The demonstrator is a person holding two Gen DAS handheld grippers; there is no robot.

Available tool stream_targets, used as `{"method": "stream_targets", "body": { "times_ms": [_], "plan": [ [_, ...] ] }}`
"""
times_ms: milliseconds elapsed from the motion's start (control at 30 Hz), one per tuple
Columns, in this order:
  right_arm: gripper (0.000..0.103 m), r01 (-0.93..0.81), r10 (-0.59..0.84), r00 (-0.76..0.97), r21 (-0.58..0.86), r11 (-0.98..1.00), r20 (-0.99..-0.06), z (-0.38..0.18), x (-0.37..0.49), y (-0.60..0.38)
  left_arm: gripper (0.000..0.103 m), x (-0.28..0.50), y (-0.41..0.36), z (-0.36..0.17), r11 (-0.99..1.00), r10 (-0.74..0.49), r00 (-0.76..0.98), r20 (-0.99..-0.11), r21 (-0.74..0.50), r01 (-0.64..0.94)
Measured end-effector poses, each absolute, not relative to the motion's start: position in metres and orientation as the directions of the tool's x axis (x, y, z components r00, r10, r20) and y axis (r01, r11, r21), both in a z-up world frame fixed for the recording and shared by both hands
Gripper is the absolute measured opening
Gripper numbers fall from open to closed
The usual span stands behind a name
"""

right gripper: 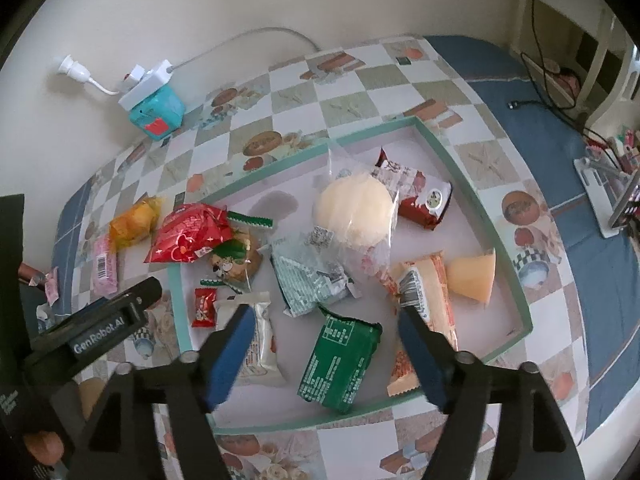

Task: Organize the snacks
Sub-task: 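Move both open tools toward the pink bag and orange-wrapped cake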

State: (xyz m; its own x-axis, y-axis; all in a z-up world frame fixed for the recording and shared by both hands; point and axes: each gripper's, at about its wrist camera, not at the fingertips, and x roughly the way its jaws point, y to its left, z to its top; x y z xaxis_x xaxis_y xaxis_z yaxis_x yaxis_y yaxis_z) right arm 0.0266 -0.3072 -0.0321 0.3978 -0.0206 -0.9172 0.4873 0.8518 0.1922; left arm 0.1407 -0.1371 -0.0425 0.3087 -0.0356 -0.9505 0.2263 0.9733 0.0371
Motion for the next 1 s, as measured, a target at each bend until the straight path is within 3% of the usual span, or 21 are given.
{"method": "stream_targets", "body": {
  "times_ms": [33, 133, 500, 600, 1000],
  "plan": [
    [0.083, 0.481, -0.022, 0.403, 0.191, 0.855, -0.915, -0.031, 0.027, -0.306, 0.082, 0.141, -0.133, -0.042, 0.977, -0.032, 0.310, -0.950, 0.035, 0.208],
    [0.103, 0.454, -0.024, 0.429, 0.192, 0.870, -0.903, -0.025, 0.026, -0.301, 0.091, 0.139, -0.123, -0.042, 0.985, -0.027, 0.313, -0.949, 0.028, 0.168],
    [0.103, 0.402, -0.017, 0.479, 0.202, 0.893, -0.877, -0.007, 0.017, -0.291, 0.092, 0.120, -0.101, -0.040, 0.997, 0.040, 0.364, -0.931, 0.060, 0.044],
    [0.103, 0.383, -0.011, 0.497, 0.208, 0.900, -0.868, -0.001, 0.015, -0.286, 0.102, 0.111, -0.094, -0.042, 0.997, 0.062, 0.387, -0.920, 0.072, 0.012],
    [0.103, 0.309, 0.009, 0.534, 0.205, 0.929, -0.846, 0.009, 0.008, -0.274, 0.102, 0.089, -0.084, -0.043, 0.995, 0.094, 0.432, -0.897, 0.078, -0.055]
  ]
}}
